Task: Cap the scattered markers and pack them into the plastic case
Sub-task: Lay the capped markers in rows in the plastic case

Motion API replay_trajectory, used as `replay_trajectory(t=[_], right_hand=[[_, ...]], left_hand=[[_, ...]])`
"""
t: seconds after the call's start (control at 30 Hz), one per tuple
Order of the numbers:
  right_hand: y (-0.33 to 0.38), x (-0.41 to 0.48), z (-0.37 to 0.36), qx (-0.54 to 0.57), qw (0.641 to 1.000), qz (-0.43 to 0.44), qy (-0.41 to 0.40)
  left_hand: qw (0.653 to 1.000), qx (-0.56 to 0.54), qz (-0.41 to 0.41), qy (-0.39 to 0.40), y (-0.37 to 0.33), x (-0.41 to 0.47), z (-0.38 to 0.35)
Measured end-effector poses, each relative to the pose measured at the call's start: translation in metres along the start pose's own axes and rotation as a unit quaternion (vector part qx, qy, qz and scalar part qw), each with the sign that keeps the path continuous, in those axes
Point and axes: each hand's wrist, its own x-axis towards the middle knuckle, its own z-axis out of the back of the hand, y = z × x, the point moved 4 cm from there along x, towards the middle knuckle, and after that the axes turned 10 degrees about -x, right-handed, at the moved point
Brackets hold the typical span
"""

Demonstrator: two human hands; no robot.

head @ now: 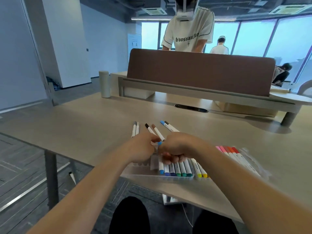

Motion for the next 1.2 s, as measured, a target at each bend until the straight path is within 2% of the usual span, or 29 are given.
replay_trajectory(t=[0.13,0.3,0.63,0.77,0.87,1.0,1.2], right_hand=[[-0.005,0.001,0.006,-0.062,0.996,-0.007,-0.067],[-0.011,0.004,0.005,-0.069,0.995,-0.009,-0.066],[-0.011,0.011,0.006,-0.109,0.994,-0.02,-0.026],[-0.019,0.02,0.008,-0.059,0.998,-0.014,-0.026],[-0.034,0.035,0.026,-0.029,0.993,-0.035,-0.11],[-0.052,0.065,0.05,-0.084,0.966,-0.068,-0.235],[-0.044,0.103,0.07,-0.102,0.948,-0.086,-0.29]], left_hand=[[0.993,0.1,-0.026,0.05,-0.006,-0.013,-0.004],[0.978,0.186,-0.044,0.083,-0.011,-0.016,-0.012],[0.985,0.158,-0.024,0.065,-0.011,-0.004,-0.013],[0.996,0.083,-0.022,-0.003,-0.015,0.006,-0.008],[0.999,0.003,-0.021,-0.05,-0.016,0.023,-0.004],[0.996,-0.053,-0.012,-0.077,-0.015,0.05,0.004],[0.992,-0.072,0.0,-0.107,-0.01,0.083,0.013]])
